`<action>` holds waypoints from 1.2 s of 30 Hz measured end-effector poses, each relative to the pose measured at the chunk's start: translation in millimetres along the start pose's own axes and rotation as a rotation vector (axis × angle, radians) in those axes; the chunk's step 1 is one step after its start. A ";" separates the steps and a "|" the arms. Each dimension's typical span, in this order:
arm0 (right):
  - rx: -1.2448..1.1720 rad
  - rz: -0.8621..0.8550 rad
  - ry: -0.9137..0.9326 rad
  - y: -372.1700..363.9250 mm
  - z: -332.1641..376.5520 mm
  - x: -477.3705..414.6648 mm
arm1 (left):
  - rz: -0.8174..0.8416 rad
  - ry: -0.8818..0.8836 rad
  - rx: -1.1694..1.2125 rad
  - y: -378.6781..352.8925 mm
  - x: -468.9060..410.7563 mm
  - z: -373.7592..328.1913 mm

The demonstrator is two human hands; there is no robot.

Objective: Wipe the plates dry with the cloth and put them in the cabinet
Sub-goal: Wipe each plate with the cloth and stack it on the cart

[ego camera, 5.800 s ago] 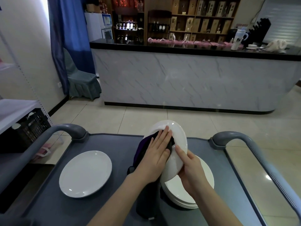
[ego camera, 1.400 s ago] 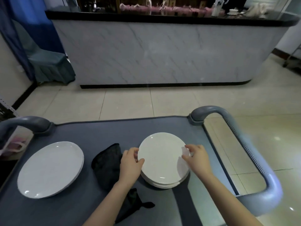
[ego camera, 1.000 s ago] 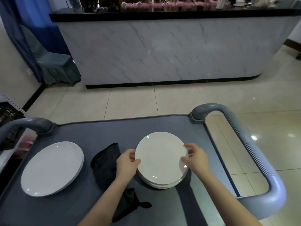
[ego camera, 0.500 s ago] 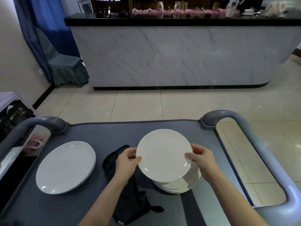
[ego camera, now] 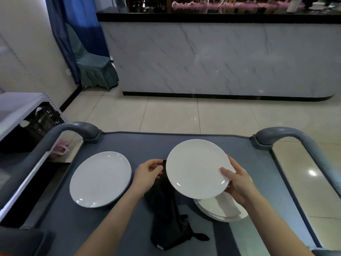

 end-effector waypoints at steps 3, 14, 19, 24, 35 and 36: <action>0.002 0.004 -0.025 6.7 -3.7 -4.0 | -0.039 -0.032 -0.219 12.6 -18.5 12.8; 0.075 0.012 -0.059 -0.2 -14.4 -15.7 | 0.074 -0.005 -0.612 4.9 -70.0 44.1; 0.062 0.022 -0.062 -5.3 -14.2 -14.0 | 0.052 -0.003 -0.601 9.1 -70.5 44.7; 0.042 0.028 -0.058 -11.1 -12.0 -8.7 | -0.035 -0.023 -0.391 28.4 -60.6 28.2; 0.019 0.017 0.026 -29.7 0.0 9.6 | -0.291 -0.206 -0.181 73.3 -10.8 -61.5; 0.017 0.014 0.036 -31.8 0.5 11.6 | -0.286 -0.234 -0.169 70.3 -3.0 -69.4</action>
Point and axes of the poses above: each hand's wrist, its own x-axis away from the middle knuckle, its own y-axis out of the back of the hand, z = x × y, the point moved 3 cm from there along -x, towards the middle knuckle
